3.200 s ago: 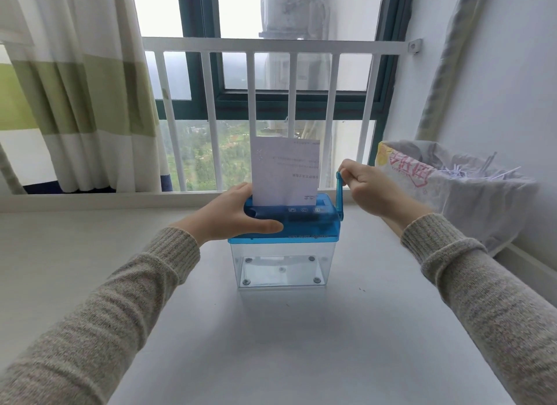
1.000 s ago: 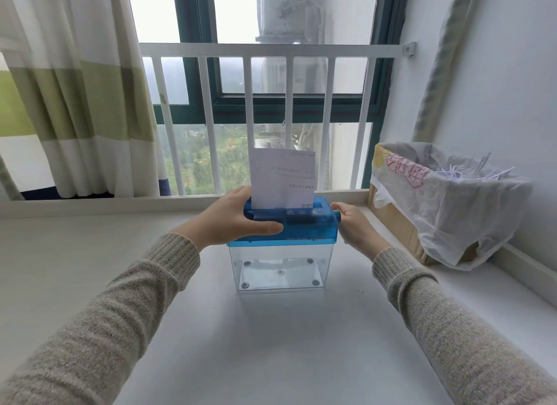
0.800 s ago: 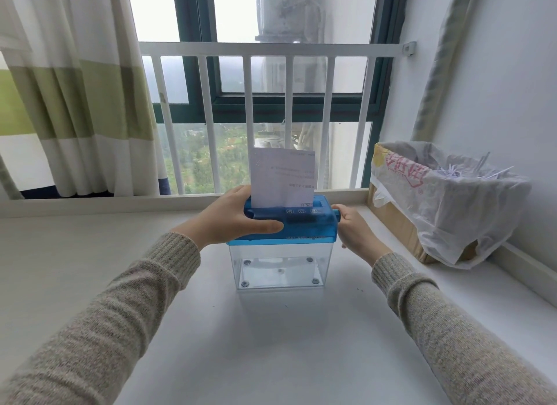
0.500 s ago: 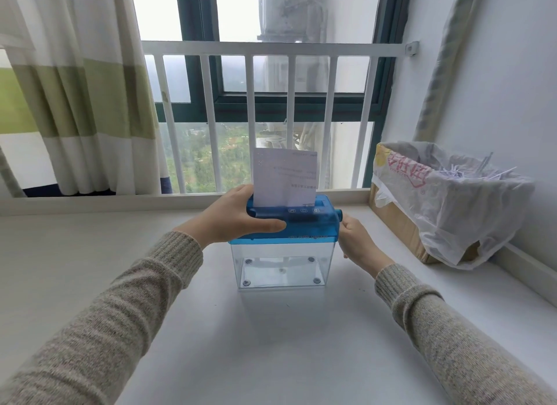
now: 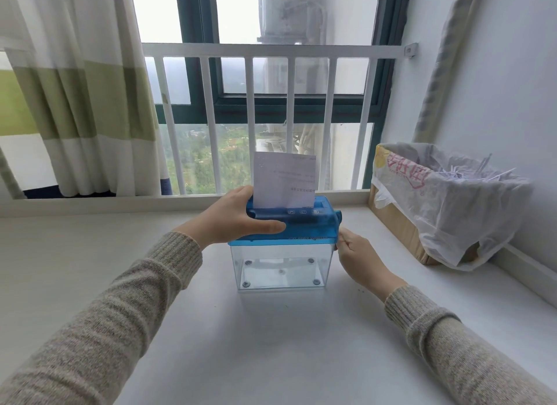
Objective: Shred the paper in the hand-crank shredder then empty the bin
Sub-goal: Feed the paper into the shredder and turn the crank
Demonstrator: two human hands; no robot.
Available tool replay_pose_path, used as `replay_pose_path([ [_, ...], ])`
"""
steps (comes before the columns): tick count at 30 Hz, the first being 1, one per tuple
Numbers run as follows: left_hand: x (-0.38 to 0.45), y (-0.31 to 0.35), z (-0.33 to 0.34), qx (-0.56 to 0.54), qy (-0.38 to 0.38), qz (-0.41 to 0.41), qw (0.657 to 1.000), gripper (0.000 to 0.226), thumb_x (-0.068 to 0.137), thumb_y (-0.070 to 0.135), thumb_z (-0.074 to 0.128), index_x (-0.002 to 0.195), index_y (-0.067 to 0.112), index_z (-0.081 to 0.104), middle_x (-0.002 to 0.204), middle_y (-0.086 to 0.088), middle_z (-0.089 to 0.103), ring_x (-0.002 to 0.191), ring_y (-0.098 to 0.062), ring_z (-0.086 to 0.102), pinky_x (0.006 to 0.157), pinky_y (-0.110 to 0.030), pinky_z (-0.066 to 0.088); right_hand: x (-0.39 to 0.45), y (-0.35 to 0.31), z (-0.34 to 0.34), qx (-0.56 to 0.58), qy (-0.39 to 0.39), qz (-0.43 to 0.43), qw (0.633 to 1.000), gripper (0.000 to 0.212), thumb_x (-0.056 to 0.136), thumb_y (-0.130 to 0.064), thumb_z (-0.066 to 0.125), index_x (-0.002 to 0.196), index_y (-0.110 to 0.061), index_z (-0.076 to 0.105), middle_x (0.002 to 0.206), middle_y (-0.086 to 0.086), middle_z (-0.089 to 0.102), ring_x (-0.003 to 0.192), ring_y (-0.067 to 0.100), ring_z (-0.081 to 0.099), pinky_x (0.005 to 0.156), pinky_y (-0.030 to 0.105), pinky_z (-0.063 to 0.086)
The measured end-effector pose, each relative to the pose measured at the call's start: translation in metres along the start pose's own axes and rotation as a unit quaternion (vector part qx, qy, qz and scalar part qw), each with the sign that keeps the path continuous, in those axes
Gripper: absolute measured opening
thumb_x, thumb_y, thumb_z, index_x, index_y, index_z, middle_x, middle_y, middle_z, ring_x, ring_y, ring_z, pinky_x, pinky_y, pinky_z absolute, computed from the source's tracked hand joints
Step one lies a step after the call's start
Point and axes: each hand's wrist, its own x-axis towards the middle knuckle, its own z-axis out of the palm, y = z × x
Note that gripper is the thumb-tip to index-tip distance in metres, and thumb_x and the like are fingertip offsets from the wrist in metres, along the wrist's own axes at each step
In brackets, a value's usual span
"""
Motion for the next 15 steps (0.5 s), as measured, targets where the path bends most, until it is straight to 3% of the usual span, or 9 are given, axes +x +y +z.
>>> replay_pose_path([
  [3,0.0,-0.001,-0.001,0.002,-0.006,-0.002,1.0,0.075,0.067,0.058,0.075,0.127,0.023,0.048,0.118,0.001,0.056,0.102,-0.018,0.056,0.085,-0.031,0.053,-0.007,0.001,-0.001,0.002,0.005,-0.012,1.0,0.03,0.103,-0.021,0.03,0.091,-0.011,0.056,0.085,0.005,0.065,0.079,0.025,0.06,0.071,0.044,0.049],
  [9,-0.001,0.001,-0.001,-0.002,-0.008,-0.004,1.0,0.069,0.068,0.053,0.075,0.125,0.026,0.046,0.117,0.002,0.056,0.101,-0.017,0.056,0.082,-0.026,0.052,-0.02,0.006,-0.002,-0.003,0.032,-0.078,0.996,0.029,0.102,-0.02,0.035,0.077,-0.014,0.049,0.081,0.004,0.062,0.075,0.019,0.057,0.062,0.036,0.048],
  [15,0.0,0.003,-0.001,-0.005,-0.009,0.0,1.0,0.064,0.072,0.048,0.075,0.124,0.026,0.046,0.116,0.002,0.055,0.101,-0.016,0.056,0.078,-0.022,0.051,-0.021,0.006,-0.007,-0.011,0.021,-0.088,0.996,0.031,0.102,-0.023,0.034,0.077,-0.011,0.049,0.08,0.004,0.061,0.073,0.019,0.056,0.06,0.035,0.046],
])
